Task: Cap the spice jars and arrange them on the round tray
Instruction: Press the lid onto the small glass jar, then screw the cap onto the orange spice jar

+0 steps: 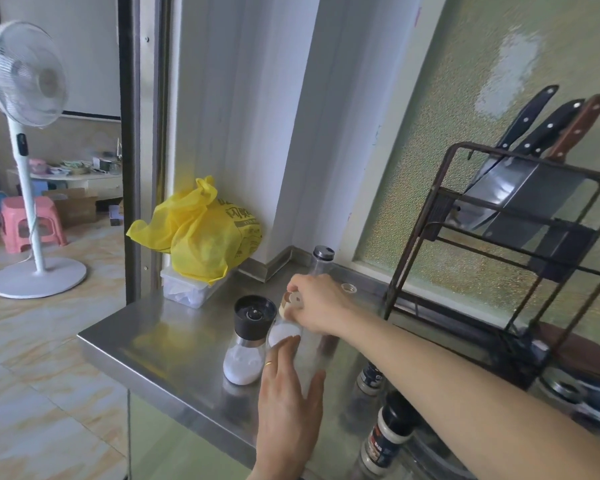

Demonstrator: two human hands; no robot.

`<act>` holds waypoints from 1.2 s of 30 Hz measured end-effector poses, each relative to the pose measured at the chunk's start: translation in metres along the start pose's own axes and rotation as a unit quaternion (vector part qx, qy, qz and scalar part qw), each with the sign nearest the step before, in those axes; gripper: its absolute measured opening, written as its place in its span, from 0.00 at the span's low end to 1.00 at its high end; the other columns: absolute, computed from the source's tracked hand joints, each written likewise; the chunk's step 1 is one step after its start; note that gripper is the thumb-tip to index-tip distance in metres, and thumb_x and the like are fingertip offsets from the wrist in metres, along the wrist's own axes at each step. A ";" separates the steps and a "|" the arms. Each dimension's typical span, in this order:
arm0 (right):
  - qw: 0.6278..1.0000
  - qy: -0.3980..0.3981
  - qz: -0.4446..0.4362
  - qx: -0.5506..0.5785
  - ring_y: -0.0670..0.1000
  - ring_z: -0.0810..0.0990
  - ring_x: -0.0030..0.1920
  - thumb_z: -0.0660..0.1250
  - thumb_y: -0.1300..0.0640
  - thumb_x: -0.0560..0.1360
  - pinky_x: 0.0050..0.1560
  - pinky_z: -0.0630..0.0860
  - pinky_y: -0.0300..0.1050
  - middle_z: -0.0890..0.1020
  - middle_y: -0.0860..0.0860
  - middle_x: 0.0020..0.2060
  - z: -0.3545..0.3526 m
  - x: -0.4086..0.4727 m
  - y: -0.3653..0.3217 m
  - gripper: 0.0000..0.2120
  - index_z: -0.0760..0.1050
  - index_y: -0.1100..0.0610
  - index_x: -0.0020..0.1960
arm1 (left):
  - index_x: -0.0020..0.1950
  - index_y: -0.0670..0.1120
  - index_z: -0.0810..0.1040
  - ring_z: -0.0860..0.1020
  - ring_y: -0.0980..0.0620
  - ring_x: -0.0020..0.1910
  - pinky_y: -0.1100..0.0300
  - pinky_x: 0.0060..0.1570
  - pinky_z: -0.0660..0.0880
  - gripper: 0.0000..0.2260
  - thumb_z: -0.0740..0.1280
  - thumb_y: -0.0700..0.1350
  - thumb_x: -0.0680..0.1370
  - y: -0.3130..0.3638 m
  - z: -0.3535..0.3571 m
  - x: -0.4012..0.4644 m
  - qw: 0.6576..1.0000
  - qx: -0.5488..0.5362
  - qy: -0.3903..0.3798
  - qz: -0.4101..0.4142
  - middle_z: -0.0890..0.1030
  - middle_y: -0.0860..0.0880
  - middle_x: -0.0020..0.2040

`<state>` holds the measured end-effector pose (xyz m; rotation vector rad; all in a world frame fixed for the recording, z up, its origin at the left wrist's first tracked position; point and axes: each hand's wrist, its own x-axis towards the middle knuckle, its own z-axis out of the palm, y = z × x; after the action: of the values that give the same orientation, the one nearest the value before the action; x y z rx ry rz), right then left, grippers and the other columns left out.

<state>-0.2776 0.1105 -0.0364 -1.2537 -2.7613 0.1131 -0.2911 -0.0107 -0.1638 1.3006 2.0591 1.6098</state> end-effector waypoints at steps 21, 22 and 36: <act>0.952 -0.175 0.201 0.151 0.60 0.79 0.60 0.62 0.48 0.83 0.50 0.80 0.48 0.74 0.59 0.71 -0.041 0.103 0.108 0.22 0.70 0.52 0.76 | 0.74 0.60 0.68 0.62 0.48 0.79 0.60 0.75 0.63 0.21 0.62 0.44 0.83 0.047 0.064 0.067 0.984 -0.008 -0.106 0.141 0.52 0.49 0.83; 0.951 -0.190 0.199 0.140 0.60 0.78 0.61 0.61 0.48 0.83 0.51 0.80 0.49 0.73 0.59 0.72 -0.035 0.112 0.109 0.23 0.69 0.51 0.76 | 0.73 0.61 0.67 0.57 0.47 0.82 0.58 0.77 0.60 0.20 0.60 0.45 0.83 0.045 0.070 0.074 0.983 -0.005 -0.102 0.152 0.48 0.47 0.83; 0.971 -0.174 0.133 0.093 0.53 0.80 0.43 0.73 0.61 0.76 0.37 0.76 0.39 0.83 0.57 0.51 0.014 0.149 0.126 0.17 0.81 0.64 0.63 | 0.74 0.51 0.69 0.71 0.42 0.65 0.57 0.64 0.70 0.32 0.63 0.34 0.70 0.028 0.097 0.113 0.960 0.190 -0.180 0.103 0.58 0.43 0.76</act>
<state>-0.2830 0.3048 -0.0546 -1.6820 -2.7477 0.6579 -0.2809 0.1386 -0.1386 1.8318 2.1129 0.9644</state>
